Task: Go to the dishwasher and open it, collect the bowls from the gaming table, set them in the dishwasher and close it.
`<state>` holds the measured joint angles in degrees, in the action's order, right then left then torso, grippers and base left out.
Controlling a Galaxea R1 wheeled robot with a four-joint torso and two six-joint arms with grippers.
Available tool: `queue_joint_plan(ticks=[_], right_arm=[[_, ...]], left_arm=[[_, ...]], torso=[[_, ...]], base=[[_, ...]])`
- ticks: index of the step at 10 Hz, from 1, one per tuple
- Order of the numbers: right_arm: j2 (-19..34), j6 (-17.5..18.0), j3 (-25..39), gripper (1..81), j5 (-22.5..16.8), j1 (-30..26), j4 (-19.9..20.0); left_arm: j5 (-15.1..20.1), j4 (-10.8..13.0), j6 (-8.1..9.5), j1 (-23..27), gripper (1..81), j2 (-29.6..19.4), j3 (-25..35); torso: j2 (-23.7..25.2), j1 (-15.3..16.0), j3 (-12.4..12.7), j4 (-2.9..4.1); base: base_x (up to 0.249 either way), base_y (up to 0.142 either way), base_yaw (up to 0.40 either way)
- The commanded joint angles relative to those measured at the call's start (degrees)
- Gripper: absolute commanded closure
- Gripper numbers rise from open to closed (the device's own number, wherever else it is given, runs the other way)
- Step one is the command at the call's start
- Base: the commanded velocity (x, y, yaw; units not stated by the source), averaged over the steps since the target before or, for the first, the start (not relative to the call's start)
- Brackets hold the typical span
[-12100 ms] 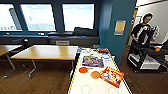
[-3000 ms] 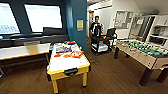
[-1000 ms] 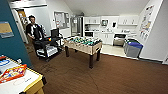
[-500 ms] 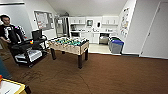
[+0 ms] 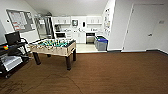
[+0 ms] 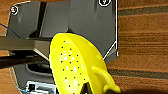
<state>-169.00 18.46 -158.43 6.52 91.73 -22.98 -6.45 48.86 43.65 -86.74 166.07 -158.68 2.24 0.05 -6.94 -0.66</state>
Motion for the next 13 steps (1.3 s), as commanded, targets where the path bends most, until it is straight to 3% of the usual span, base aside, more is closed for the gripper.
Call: queue_joint_plan(ticks=[1,3,13], right_arm=[[0.57,-0.70,-0.47,81.1,-2.65,-1.86,-0.31],[0.57,-0.70,-0.47,81.1,-2.65,-1.85,-0.31],[0.48,-0.79,-0.47,81.1,-2.57,-1.68,-0.31]], left_arm=[[2.06,0.10,0.03,2.05,81.1,-1.08,-0.40],[1.44,-0.34,0.03,2.05,81.1,-1.61,-0.40],[1.44,-0.34,0.03,2.05,81.1,-1.62,-0.40]], torso=[[0.00,0.00,-0.02,0.00],[0.00,0.00,0.00,0.00],[0.00,0.00,0.00,0.00]], base=[[0.000,0.000,-0.364],[0.000,0.000,-0.247],[0.000,0.000,0.000]])
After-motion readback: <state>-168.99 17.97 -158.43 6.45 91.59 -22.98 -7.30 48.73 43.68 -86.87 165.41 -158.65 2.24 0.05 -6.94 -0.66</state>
